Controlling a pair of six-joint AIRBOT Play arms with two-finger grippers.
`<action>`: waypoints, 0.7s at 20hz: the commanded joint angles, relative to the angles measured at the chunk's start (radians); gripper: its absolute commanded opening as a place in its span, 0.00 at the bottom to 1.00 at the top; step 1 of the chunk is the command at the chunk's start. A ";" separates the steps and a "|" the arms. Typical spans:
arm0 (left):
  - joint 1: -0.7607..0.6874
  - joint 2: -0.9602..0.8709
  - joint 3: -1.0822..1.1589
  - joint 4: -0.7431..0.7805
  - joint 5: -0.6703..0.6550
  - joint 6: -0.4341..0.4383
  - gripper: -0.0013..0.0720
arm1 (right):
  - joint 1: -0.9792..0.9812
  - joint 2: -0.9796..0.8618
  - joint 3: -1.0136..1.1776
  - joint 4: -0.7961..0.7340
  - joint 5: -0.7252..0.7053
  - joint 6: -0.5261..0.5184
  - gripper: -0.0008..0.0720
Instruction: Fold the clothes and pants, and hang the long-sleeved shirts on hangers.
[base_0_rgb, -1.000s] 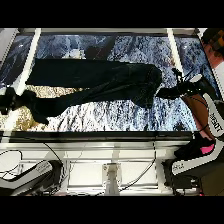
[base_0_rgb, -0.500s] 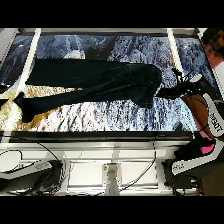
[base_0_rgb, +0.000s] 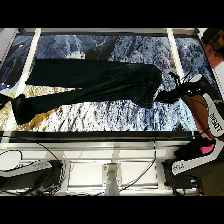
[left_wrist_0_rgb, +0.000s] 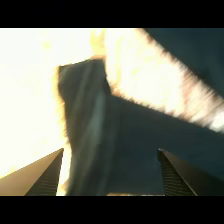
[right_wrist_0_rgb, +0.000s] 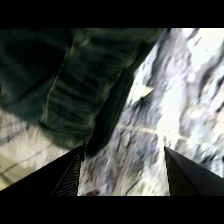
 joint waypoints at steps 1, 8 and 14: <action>-0.002 -0.005 -0.006 0.244 -0.158 0.103 0.97 | 0.001 0.001 0.000 0.004 0.076 0.002 0.77; -0.006 -0.009 -0.138 0.245 -0.027 0.159 0.97 | 0.001 0.001 0.001 0.007 0.071 0.010 0.77; -0.006 -0.029 -0.169 0.218 0.045 0.144 0.73 | 0.001 0.001 0.000 0.008 0.072 0.012 0.77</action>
